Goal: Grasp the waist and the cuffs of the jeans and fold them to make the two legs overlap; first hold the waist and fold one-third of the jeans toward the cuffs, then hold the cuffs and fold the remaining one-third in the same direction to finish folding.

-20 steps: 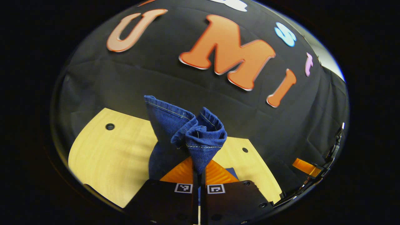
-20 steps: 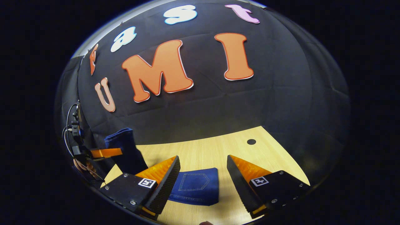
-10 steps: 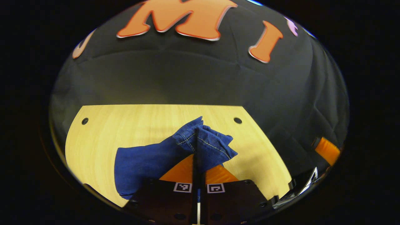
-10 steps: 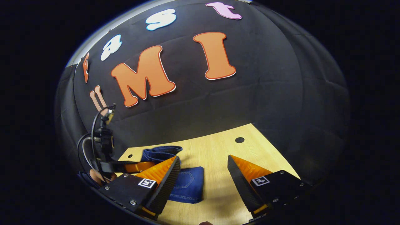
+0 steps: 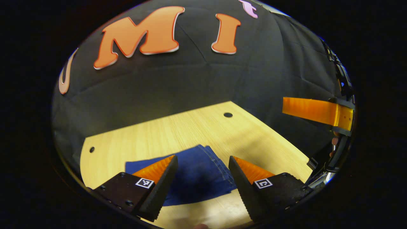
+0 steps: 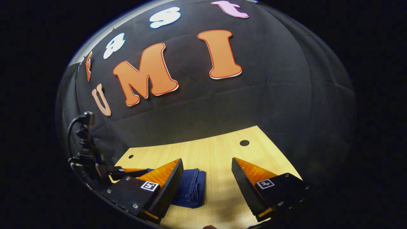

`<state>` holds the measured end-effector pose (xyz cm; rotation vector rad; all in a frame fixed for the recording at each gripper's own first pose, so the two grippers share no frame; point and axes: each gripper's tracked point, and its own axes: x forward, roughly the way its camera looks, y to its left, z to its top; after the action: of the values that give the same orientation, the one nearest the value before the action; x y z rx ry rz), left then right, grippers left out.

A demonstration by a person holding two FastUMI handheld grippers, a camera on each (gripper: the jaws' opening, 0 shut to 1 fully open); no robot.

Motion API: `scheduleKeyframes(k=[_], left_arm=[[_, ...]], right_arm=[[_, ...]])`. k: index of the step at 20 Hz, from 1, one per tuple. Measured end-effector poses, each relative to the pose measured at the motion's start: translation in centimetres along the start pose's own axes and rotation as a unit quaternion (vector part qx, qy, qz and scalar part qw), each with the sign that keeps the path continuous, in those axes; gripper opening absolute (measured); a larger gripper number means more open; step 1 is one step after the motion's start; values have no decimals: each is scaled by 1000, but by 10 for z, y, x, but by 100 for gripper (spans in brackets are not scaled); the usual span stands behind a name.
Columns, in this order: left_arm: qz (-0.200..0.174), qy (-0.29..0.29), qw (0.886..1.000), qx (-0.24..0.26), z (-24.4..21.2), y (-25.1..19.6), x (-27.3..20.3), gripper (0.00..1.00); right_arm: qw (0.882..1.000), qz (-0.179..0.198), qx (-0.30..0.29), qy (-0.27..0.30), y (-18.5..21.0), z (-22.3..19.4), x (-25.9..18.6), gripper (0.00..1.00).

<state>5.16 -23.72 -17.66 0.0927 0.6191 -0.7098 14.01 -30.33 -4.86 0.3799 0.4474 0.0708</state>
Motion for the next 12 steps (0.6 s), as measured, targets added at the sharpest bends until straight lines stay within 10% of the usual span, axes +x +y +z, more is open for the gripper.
scheduleKeyframes(k=[12], left_arm=[[187, -282, 941, -23, 92, 113, -146, 98]], right_arm=[[981, 33, -114, -153, 91, 63, -22, 96]])
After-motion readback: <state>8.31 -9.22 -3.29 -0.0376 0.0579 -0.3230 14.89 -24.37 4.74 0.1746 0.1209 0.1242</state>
